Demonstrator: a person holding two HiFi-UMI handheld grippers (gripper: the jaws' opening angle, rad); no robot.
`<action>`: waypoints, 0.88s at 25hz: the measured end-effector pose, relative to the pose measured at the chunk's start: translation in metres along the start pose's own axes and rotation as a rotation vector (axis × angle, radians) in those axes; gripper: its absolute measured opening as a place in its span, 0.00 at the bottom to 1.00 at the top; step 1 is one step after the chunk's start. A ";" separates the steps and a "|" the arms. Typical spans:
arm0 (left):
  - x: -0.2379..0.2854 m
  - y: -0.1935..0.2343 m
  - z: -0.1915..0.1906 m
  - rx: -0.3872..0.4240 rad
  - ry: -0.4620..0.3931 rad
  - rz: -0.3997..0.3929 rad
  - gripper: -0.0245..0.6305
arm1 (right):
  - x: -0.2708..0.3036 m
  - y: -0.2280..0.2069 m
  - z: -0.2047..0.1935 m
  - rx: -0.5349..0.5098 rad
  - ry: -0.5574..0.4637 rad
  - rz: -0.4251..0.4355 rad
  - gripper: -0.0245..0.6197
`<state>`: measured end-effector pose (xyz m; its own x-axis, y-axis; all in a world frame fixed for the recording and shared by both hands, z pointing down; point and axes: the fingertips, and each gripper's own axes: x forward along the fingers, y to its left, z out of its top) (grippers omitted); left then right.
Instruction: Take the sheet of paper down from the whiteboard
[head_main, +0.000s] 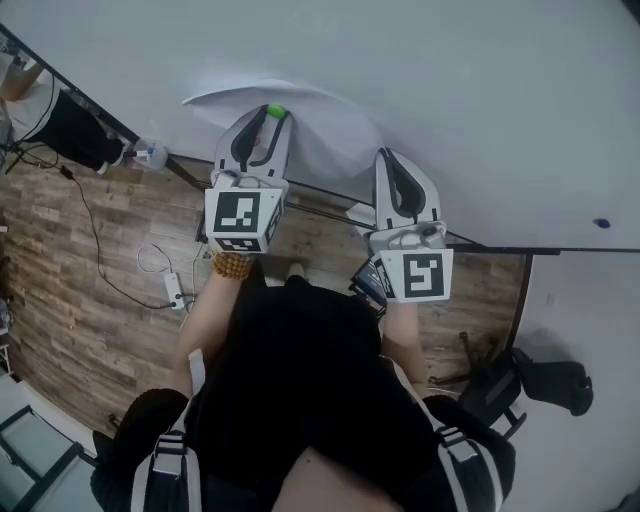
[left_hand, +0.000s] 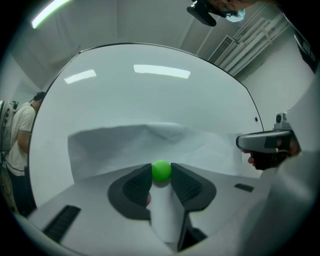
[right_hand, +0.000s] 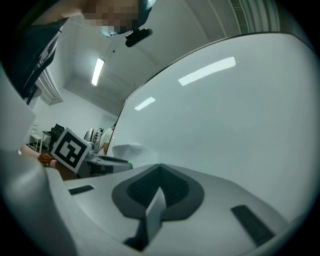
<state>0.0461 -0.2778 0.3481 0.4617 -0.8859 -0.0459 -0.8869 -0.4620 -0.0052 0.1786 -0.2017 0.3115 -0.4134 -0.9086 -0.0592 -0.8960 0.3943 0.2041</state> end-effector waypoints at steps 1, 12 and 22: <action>0.000 -0.001 -0.001 -0.003 0.002 0.000 0.23 | -0.001 0.000 0.000 -0.002 -0.002 0.000 0.03; 0.003 0.004 -0.004 0.006 0.013 0.011 0.23 | -0.005 -0.001 0.005 0.018 -0.018 0.002 0.03; 0.001 0.008 -0.008 0.012 0.022 0.023 0.23 | -0.019 -0.007 0.011 0.016 -0.033 -0.016 0.03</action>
<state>0.0393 -0.2830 0.3557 0.4416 -0.8969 -0.0243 -0.8972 -0.4413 -0.0160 0.1911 -0.1860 0.3004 -0.4042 -0.9098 -0.0943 -0.9047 0.3825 0.1877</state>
